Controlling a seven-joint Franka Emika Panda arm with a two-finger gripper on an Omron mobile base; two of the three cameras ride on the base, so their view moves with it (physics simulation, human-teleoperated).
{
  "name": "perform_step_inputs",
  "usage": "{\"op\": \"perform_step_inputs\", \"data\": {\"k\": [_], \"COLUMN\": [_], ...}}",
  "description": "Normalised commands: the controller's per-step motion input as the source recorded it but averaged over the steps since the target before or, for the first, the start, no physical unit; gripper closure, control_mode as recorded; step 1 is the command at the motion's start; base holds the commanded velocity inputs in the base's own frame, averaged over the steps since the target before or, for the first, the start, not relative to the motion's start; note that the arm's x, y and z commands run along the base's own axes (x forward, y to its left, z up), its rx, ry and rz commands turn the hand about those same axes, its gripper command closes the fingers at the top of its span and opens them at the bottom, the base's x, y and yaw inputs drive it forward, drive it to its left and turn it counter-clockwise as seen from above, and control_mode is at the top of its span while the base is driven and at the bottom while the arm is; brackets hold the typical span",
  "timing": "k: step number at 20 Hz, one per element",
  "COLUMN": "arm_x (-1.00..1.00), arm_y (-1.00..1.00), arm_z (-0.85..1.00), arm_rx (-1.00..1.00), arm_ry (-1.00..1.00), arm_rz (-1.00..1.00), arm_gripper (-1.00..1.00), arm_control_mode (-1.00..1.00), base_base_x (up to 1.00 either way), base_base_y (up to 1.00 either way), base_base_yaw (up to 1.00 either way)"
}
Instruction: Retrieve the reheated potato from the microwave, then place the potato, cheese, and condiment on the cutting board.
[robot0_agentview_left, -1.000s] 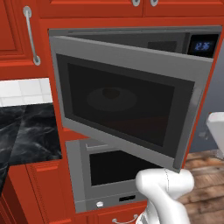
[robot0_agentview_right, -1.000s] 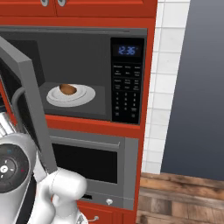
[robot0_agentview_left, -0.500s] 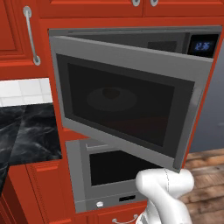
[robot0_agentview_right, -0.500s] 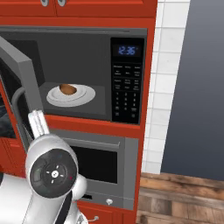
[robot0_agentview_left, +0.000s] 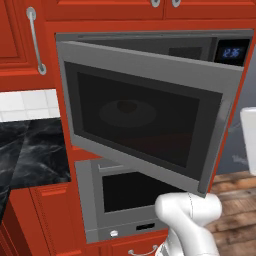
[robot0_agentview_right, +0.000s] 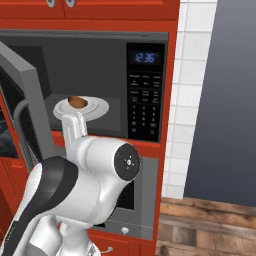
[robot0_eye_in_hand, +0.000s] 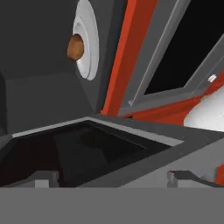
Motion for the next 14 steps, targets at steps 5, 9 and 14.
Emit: {"op": "perform_step_inputs", "data": {"k": [5,9,14], "arm_x": [0.46,0.07,-0.16], "arm_y": [0.17,0.26,0.28], "arm_z": [-0.08,0.00,0.00], "arm_rx": [0.20,0.12,0.01], "arm_ry": [0.00,0.00,0.00], "arm_rz": [0.25,0.26,0.28], "arm_gripper": [-1.00,-1.00,-1.00], "arm_control_mode": [-1.00,-1.00,-1.00], "base_base_x": [0.00,0.00,0.00], "base_base_y": [0.00,0.00,0.00], "base_base_yaw": [0.00,0.00,0.00]}}
